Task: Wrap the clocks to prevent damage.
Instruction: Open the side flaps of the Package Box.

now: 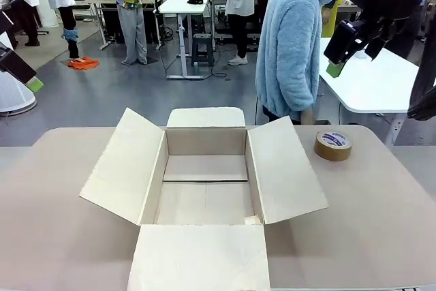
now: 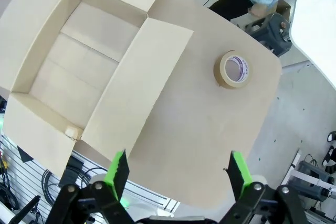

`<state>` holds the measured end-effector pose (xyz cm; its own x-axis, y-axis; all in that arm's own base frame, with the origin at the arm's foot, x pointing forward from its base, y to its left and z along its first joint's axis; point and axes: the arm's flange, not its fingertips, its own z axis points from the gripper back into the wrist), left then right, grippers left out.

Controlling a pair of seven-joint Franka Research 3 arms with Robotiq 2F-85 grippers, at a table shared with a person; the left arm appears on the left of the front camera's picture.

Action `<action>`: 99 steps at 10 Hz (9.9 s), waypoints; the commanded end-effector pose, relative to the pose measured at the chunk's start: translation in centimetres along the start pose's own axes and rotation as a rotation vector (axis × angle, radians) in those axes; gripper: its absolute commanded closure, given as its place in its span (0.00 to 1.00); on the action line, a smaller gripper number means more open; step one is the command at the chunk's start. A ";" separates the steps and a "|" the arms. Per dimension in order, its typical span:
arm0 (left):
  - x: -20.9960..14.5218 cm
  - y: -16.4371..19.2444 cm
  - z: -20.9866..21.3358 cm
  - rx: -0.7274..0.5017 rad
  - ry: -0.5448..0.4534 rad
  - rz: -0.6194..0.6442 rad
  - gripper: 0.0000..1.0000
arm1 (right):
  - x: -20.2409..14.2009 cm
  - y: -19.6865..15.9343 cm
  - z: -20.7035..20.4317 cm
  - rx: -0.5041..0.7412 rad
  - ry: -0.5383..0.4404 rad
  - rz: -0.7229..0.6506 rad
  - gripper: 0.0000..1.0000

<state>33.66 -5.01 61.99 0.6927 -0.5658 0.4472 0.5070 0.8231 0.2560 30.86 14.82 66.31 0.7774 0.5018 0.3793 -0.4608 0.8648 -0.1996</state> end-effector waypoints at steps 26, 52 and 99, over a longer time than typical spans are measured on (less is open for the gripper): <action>-4.6 6.3 -0.1 -0.570 -0.272 -0.270 0.00 | -7.2 -16.6 -9.8 0.997 -0.464 0.112 0.00; -1.8 5.6 -1.6 -0.606 -0.486 -0.293 0.00 | -2.5 -12.9 -6.9 0.866 -0.347 0.210 0.00; 7.3 -16.6 -15.5 0.016 0.226 0.022 1.00 | 4.4 7.7 -21.8 -0.014 0.230 -0.348 0.99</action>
<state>37.20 -22.81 47.84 0.7815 -0.5655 0.2634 0.5179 0.8235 0.2316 39.47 23.96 47.53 0.9608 0.1965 0.1957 -0.1846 0.9798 -0.0774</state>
